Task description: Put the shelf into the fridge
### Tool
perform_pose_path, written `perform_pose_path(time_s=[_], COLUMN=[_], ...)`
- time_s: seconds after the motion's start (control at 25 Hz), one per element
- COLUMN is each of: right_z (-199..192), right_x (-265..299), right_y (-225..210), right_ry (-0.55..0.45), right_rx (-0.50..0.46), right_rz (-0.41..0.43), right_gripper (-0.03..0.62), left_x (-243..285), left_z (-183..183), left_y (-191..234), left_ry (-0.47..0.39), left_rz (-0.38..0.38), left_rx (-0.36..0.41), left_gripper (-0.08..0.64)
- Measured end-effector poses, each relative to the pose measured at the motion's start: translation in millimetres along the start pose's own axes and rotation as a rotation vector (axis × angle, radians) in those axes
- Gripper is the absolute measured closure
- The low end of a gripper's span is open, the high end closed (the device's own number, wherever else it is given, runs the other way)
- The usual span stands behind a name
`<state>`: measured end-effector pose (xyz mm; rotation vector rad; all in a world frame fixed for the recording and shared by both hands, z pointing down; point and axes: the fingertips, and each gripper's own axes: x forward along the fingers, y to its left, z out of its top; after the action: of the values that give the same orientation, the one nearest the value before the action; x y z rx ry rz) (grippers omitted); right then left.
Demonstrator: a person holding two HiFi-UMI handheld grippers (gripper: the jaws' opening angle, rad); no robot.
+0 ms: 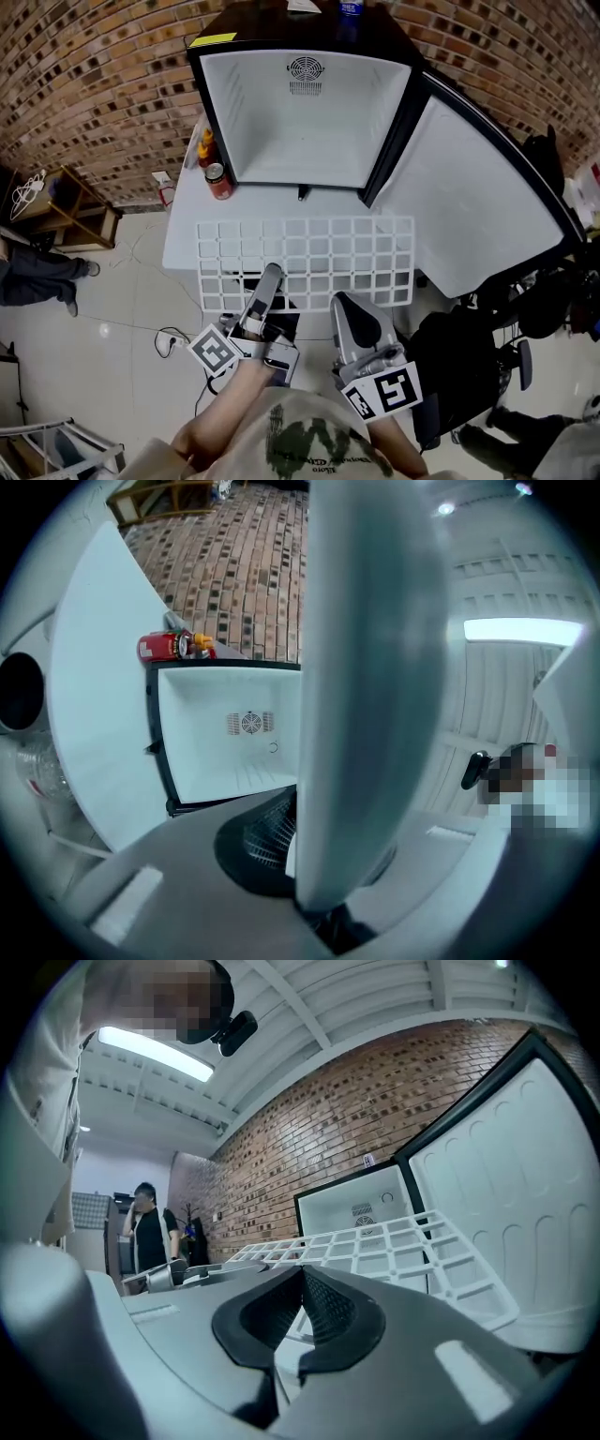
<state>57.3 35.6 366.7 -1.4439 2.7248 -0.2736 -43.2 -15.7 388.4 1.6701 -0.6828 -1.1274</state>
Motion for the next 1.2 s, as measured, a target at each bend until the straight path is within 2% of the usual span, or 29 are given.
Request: perform_pose_path(time_s=[0.28, 0.72, 1.2], right_z=[7.5, 11.2, 3.2], right_x=[58.8, 129.9, 157.7], right_y=[-10.7, -19.7, -36.5], right_ry=[0.016, 0.02, 0.021], right_rx=[0.009, 0.029, 0.125], right_rz=[-0.036, -0.092, -0.112], right_gripper=[0.592, 0.592, 0.586], left_x=[39.9, 90.5, 121.4], left_z=[45.2, 96.0, 115.0], left_y=[18.9, 42.3, 64.5], left_ry=[0.014, 0.074, 0.08], left_rz=[0.0, -0.011, -0.004], left_rx=[-0.025, -0.064, -0.089], left_gripper=[0.535, 0.535, 0.535])
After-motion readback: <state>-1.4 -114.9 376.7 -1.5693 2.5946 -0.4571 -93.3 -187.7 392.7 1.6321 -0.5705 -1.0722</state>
